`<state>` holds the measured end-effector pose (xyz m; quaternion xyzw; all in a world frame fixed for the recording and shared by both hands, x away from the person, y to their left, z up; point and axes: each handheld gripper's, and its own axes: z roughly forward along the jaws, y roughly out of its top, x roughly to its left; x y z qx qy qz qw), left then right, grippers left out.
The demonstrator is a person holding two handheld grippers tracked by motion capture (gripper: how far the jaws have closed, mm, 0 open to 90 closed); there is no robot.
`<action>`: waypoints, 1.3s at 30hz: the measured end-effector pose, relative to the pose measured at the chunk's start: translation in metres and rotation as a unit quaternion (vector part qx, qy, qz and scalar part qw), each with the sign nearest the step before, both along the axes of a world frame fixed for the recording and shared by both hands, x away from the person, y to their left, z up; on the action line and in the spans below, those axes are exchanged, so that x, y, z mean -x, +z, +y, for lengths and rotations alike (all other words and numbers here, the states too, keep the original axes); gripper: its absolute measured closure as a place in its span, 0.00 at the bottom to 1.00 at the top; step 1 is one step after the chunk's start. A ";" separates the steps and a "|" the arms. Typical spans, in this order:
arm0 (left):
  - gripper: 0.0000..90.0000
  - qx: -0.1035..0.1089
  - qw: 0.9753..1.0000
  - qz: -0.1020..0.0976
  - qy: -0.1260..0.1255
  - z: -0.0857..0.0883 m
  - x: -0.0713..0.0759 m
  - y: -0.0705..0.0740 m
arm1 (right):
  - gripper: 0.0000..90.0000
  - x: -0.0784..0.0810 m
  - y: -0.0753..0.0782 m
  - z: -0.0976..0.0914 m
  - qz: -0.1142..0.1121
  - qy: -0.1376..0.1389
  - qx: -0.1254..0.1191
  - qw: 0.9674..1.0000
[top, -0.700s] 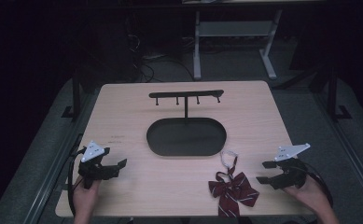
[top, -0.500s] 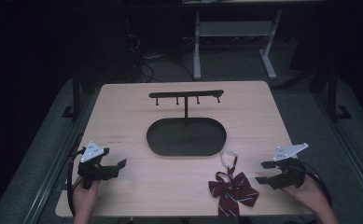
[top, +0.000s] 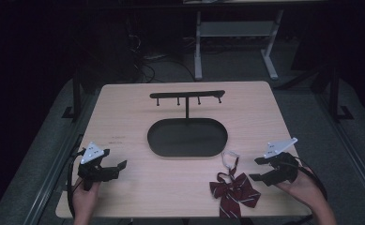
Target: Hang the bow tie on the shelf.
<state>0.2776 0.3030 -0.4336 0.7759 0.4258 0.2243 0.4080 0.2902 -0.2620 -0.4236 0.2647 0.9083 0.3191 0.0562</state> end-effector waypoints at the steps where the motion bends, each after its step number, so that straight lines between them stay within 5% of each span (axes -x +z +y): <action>1: 0.18 -0.001 1.000 0.000 0.000 0.000 0.000 0.000 | 0.38 -0.003 0.002 0.003 0.001 0.001 0.001 1.000; 4: 0.18 0.001 1.000 0.001 0.001 -0.001 0.000 -0.001 | 0.38 -0.008 0.004 0.006 0.007 0.005 -0.006 1.000; 15: 0.18 -0.001 1.000 0.000 0.000 0.001 0.000 0.000 | 0.41 -0.043 0.013 0.036 0.010 0.048 0.041 0.998; 20: 0.18 0.003 1.000 0.002 0.003 0.002 0.000 0.000 | 0.42 -0.054 0.015 0.045 0.012 0.060 0.036 0.998; 39: 0.18 0.004 1.000 -0.001 0.007 0.003 0.001 0.001 | 0.45 -0.074 0.015 0.062 0.026 0.064 0.057 0.996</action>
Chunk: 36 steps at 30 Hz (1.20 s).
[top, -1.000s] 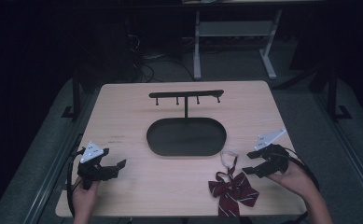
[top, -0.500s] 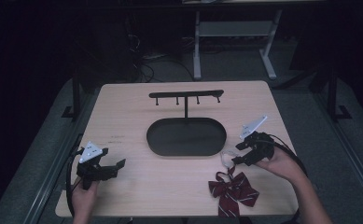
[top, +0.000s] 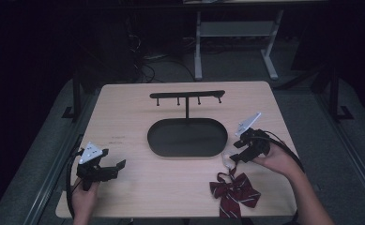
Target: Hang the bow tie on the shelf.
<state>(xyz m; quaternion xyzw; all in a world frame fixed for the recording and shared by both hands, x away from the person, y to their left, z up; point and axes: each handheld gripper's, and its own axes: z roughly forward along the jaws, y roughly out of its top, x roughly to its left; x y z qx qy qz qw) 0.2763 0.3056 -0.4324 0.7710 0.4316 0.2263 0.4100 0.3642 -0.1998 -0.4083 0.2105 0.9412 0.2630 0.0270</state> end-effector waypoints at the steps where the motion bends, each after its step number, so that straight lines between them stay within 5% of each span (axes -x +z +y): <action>1: 0.18 0.000 1.000 0.000 0.000 0.000 0.000 0.000 | 0.45 -0.001 -0.002 0.001 0.000 0.003 0.006 1.000; 26: 0.18 -0.001 1.000 0.001 -0.002 0.000 0.000 0.000 | 0.52 -0.016 -0.019 0.004 0.011 -0.004 0.033 0.999; 36: 0.18 -0.001 1.000 0.002 -0.002 0.000 0.000 0.000 | 0.65 -0.021 -0.027 0.009 0.003 -0.005 0.057 0.998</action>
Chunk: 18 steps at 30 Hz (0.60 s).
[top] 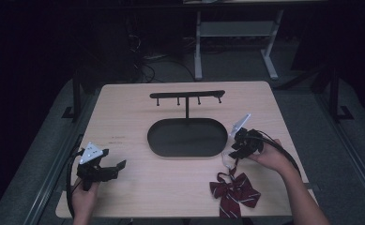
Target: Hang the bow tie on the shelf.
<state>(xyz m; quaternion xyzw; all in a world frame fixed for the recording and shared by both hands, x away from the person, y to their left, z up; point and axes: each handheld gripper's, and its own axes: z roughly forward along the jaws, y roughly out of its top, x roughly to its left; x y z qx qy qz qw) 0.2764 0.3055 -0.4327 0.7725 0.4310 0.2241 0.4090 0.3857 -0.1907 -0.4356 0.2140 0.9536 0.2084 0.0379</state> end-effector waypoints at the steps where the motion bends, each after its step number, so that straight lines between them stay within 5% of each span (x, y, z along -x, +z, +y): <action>1: 0.18 0.001 1.000 0.000 0.001 0.000 0.000 0.000 | 0.66 0.000 -0.001 0.001 -0.001 0.001 0.005 1.000; 18: 0.18 -0.001 1.000 0.001 -0.002 0.000 0.000 0.000 | 0.90 -0.003 -0.009 0.009 -0.004 0.010 0.029 1.000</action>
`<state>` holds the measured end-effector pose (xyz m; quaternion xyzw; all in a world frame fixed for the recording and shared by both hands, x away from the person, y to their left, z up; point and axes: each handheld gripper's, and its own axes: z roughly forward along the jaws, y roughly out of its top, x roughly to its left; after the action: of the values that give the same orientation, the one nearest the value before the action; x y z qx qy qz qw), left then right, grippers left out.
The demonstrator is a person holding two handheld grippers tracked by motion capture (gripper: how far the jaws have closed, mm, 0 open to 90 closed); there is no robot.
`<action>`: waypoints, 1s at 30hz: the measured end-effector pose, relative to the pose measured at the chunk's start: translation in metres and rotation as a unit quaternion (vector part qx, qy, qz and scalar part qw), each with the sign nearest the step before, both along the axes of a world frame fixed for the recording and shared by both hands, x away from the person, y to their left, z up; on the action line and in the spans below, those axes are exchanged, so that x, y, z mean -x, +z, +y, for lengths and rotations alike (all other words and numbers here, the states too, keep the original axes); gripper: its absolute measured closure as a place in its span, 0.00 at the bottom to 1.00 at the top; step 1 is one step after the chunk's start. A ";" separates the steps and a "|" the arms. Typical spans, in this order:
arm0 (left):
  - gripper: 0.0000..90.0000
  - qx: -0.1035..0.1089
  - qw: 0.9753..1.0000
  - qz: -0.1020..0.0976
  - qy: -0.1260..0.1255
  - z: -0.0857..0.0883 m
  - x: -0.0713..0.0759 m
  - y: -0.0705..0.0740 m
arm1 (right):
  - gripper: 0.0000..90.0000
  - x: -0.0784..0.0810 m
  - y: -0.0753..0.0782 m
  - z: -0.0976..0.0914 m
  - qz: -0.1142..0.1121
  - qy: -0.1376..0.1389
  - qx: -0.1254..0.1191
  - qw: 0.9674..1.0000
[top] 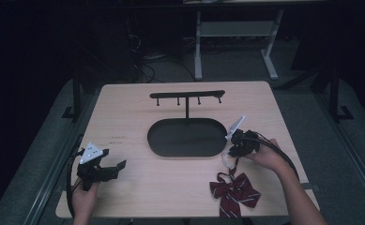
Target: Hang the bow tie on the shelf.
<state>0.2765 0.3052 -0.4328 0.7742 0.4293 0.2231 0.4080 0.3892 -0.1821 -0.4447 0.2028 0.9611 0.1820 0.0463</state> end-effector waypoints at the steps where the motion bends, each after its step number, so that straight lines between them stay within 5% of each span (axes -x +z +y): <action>1: 0.18 0.003 1.000 0.000 0.001 0.000 0.000 0.000 | 0.91 0.000 0.000 0.000 0.003 0.002 -0.001 1.000; 15: 0.18 0.002 1.000 0.000 0.001 -0.001 0.000 0.000 | 0.96 0.007 0.011 -0.003 0.012 0.019 -0.027 0.999; 30: 0.18 0.000 1.000 0.000 0.000 -0.001 0.000 -0.001 | 0.96 0.016 0.040 0.007 0.021 0.059 -0.022 0.998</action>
<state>0.2765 0.3045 -0.4333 0.7742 0.4295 0.2228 0.4080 0.3730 -0.1747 -0.4046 0.1504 0.9678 0.2014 0.0107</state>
